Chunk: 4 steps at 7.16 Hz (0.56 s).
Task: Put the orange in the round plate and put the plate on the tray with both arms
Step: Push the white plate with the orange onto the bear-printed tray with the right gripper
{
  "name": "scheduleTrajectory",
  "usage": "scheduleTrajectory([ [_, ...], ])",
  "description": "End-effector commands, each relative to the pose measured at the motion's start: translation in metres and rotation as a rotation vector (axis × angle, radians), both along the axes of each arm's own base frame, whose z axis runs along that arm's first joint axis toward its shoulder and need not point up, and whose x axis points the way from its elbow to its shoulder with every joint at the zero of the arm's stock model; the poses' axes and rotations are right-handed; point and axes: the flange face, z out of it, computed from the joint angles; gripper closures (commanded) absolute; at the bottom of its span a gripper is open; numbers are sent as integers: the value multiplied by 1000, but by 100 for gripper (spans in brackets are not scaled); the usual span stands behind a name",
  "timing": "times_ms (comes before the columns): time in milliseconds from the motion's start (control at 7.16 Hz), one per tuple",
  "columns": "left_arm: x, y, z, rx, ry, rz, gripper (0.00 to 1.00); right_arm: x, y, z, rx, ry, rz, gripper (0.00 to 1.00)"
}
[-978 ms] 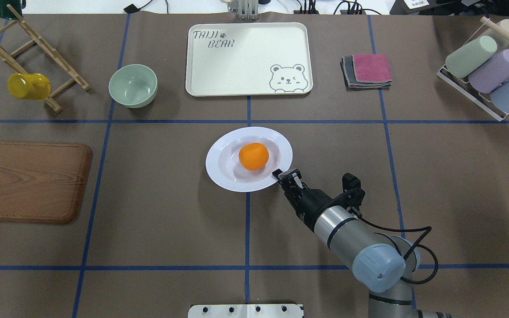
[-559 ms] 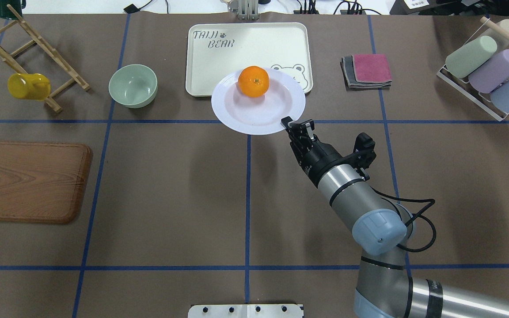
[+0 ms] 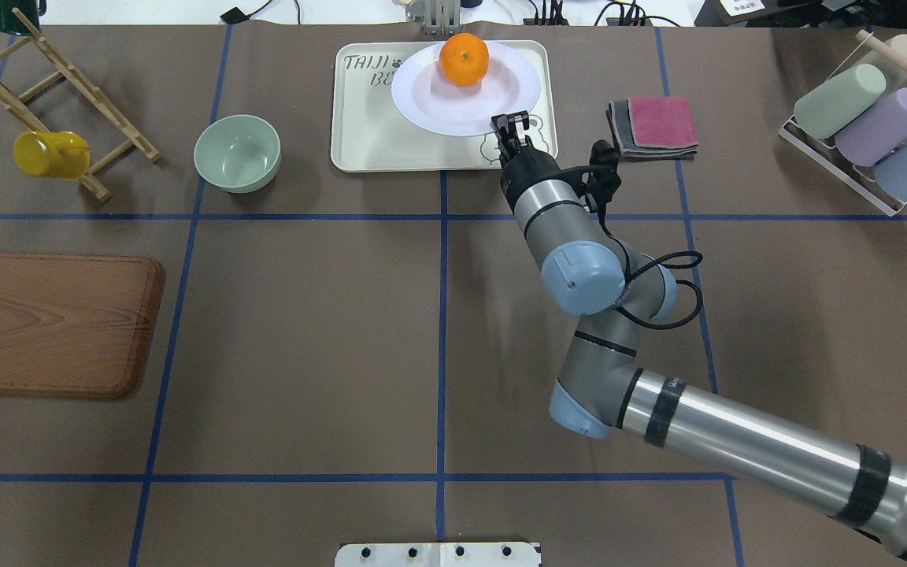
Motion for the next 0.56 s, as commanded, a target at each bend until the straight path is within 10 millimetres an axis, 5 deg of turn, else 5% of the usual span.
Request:
scheduleTrajectory([
  [0, 0, -1, -3, 4, 1, -1, 1, -48, -43, -18, -84, -11, 27, 100],
  [279, 0, -1, -3, 6, 1, -1, 1, -68, -40, 8, -130, 4, 53, 100],
  [419, 0, -1, -8, 13, -1, -2, 1, -77, -36, 6, -135, -1, 44, 100],
])
